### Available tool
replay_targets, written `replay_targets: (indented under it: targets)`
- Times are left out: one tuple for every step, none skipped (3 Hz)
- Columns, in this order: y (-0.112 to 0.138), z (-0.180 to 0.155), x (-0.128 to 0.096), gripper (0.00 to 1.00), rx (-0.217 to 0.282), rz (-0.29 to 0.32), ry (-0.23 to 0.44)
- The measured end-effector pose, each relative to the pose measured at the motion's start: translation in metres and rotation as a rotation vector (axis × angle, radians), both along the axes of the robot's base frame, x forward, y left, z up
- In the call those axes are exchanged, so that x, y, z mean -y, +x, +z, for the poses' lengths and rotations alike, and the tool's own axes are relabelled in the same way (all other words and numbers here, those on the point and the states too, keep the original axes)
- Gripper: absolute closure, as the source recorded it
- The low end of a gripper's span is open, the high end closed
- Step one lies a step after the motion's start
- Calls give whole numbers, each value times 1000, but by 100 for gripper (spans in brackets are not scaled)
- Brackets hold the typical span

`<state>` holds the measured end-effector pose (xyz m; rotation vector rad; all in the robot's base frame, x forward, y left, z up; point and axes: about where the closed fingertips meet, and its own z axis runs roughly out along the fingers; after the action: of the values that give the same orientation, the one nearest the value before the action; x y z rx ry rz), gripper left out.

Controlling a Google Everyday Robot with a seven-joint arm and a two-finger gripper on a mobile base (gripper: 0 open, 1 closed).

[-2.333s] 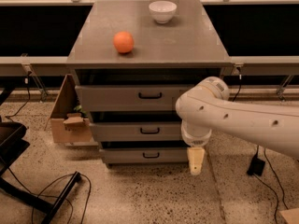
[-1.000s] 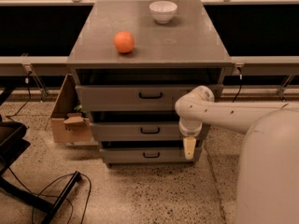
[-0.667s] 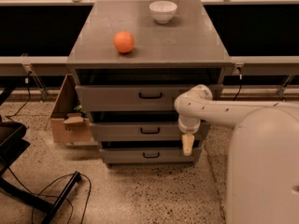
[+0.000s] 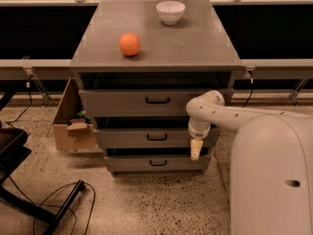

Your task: Open middle drawer

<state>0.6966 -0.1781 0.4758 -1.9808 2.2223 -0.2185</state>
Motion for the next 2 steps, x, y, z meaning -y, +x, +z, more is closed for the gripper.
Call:
replay_targets:
  targets:
    - [9, -12, 3, 0, -4, -42, 55]
    - [15, -25, 0, 0, -19, -72, 87]
